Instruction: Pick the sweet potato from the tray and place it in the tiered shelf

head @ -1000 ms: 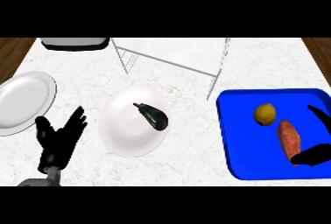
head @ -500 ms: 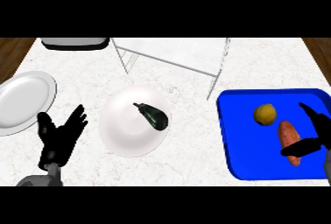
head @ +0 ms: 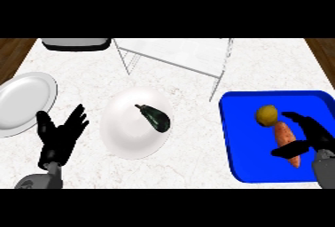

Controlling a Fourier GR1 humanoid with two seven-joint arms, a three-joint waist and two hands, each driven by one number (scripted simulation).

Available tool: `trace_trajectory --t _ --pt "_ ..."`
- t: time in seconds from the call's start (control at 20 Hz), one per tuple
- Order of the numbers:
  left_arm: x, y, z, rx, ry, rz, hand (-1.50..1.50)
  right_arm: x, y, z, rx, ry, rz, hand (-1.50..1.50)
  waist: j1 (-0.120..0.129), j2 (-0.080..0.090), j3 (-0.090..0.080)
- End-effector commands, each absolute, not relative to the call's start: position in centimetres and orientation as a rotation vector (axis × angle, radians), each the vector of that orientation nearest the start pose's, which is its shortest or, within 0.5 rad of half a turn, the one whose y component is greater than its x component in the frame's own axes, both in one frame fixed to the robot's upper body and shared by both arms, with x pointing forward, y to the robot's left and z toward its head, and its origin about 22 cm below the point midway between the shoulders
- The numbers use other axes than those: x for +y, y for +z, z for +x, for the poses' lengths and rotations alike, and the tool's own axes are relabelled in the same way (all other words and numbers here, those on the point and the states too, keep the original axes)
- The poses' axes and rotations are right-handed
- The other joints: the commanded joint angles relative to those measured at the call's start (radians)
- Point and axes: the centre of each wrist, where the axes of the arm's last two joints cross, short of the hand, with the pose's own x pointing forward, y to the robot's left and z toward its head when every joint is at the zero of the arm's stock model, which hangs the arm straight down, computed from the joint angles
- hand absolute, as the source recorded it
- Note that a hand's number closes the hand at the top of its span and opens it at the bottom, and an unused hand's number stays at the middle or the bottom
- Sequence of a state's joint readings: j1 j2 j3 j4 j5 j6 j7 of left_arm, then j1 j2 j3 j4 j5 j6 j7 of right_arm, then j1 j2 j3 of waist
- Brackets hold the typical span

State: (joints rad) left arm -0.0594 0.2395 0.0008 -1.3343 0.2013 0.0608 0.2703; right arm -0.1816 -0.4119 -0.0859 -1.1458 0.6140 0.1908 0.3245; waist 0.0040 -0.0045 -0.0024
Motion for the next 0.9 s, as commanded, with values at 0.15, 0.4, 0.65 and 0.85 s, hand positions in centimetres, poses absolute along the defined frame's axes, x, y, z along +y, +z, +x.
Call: trace_trajectory --t 0.15,0.4,0.65,0.85 --pt "29.2 -1.8 25.0 -1.104 0.058 0.085 0.0 -35.4 -2.2 27.9 -0.821 0.838 -0.625 1.5 0.001 0.004 0.003" --pt "28.8 -2.5 26.2 -1.113 0.052 0.104 0.0 -33.2 -3.0 27.2 -0.923 0.823 -0.613 1.5 -0.007 0.005 0.002" --pt "29.4 -2.3 25.3 -1.113 0.03 0.082 0.0 -21.4 0.5 29.4 -1.08 0.786 -0.612 1.5 0.013 0.0 0.0" --pt "26.7 -2.3 26.2 -1.135 -0.048 0.027 0.0 -12.0 4.3 32.0 -1.151 0.825 -0.633 1.5 0.119 0.018 -0.003"
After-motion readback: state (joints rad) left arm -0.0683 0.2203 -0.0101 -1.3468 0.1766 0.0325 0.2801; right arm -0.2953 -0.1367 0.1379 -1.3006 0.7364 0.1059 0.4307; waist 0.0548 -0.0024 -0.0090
